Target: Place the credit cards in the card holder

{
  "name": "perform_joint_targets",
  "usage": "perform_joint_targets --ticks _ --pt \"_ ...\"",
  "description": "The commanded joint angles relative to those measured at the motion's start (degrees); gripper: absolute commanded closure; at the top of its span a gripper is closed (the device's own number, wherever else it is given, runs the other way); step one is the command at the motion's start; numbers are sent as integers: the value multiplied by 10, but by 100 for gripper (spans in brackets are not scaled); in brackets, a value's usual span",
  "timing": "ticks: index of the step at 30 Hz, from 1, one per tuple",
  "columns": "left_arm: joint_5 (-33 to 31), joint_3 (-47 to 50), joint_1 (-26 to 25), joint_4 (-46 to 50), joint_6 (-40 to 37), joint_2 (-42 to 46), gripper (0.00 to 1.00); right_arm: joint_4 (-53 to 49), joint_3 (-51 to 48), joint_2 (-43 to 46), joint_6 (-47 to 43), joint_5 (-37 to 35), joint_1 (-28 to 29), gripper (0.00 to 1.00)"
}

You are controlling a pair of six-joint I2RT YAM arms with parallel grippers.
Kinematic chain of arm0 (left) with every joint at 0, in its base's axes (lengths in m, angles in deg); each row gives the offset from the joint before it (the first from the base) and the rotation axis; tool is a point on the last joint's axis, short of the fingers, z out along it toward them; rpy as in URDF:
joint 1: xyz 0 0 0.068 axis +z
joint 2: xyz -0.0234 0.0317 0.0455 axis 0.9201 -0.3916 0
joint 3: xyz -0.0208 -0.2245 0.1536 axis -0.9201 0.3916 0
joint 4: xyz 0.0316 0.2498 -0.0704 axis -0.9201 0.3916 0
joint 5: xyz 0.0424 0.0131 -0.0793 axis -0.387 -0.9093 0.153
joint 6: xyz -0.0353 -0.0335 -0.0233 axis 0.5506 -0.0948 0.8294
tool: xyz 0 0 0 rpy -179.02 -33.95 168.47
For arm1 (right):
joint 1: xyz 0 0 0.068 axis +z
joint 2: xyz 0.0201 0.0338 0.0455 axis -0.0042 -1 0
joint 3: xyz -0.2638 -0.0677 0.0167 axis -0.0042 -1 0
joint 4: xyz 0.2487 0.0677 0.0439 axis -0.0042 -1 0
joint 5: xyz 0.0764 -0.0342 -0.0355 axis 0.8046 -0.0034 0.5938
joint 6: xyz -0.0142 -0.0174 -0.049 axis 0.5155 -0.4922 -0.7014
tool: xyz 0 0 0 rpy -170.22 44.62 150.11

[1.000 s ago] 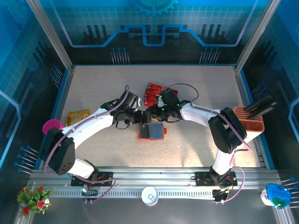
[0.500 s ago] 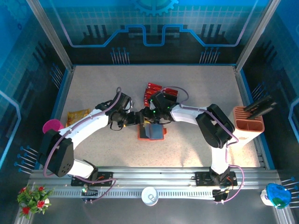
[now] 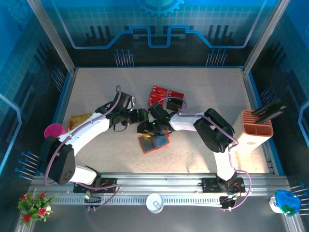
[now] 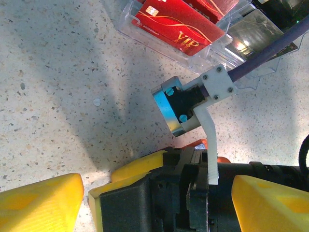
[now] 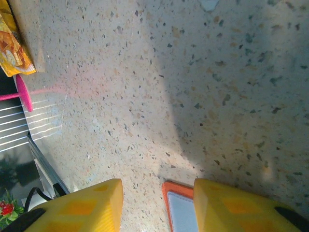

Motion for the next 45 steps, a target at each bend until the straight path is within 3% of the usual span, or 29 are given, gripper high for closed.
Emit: perform_joint_targets --ticks 1,12,22,36,39,45 --pt "1 5 5 -6 5 13 18 -2 -4 25 -1 7 -9 57" --pt "8 -2 6 -7 6 2 15 -49 -25 120 -40 3 -59 56" --pt "28 -20 6 -6 4 -21 11 -190 -106 229 -147 -85 -127 56" --pt "46 -40 5 6 -9 -51 1 -262 -84 167 -215 -112 -113 57" --pt "47 -43 5 6 -7 -57 1 -258 -83 154 -214 -112 -110 65" --pt "54 -54 4 8 -8 -69 1 -252 -81 147 -202 -130 -117 98"
